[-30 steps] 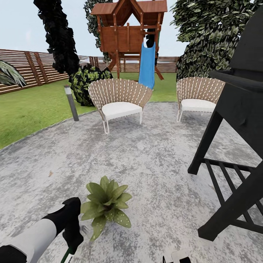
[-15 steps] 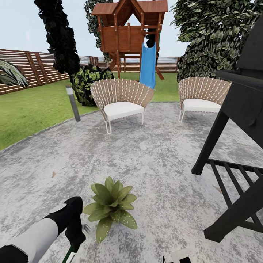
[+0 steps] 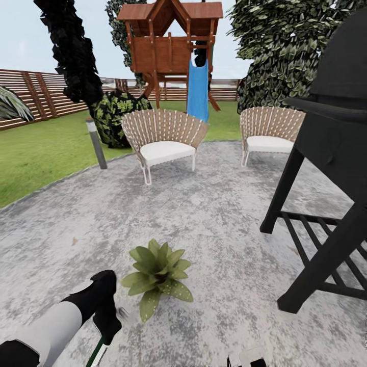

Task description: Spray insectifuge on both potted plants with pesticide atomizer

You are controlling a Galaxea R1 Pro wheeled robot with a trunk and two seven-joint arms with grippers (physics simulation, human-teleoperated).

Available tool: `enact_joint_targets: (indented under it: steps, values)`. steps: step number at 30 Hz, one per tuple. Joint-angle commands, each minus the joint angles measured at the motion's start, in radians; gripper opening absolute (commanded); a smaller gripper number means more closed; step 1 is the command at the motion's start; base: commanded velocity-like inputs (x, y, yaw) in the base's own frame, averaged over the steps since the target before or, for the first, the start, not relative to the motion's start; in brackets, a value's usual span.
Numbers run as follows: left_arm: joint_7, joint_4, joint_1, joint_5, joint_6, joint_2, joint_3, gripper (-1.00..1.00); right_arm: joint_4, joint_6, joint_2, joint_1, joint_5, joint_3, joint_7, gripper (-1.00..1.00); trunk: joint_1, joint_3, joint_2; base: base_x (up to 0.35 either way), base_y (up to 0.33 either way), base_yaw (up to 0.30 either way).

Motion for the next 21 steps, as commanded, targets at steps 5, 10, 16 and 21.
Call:
enact_joint_targets:
  steps: [5, 10, 16, 21]
  values:
    - [0.002, -0.017, -0.005, -0.007, 0.010, -0.001, -0.001, -1.00, 0.001, -0.003, 0.000, -0.001, 0.011, -0.008, -0.005, 1.00, 0.000, -0.001, 0.000, 0.130, 0.271, -0.291]
    - [0.001, -0.020, -0.011, -0.006, 0.011, -0.005, -0.004, -1.00, 0.001, -0.003, 0.000, -0.001, 0.011, -0.008, -0.005, 1.00, 0.000, -0.001, 0.000, 0.034, 0.045, -0.077]
    - [-0.009, -0.107, -0.027, -0.006, 0.021, -0.020, -0.004, -1.00, 0.001, -0.003, 0.000, -0.001, 0.011, -0.008, -0.005, 1.00, 0.000, -0.001, 0.000, 0.001, 0.002, -0.003]
    - [-0.010, -0.118, -0.023, -0.006, 0.019, -0.012, -0.003, -1.00, 0.001, -0.003, 0.000, -0.001, 0.011, -0.008, -0.005, 1.00, 0.000, -0.001, 0.000, 0.000, 0.000, 0.000]
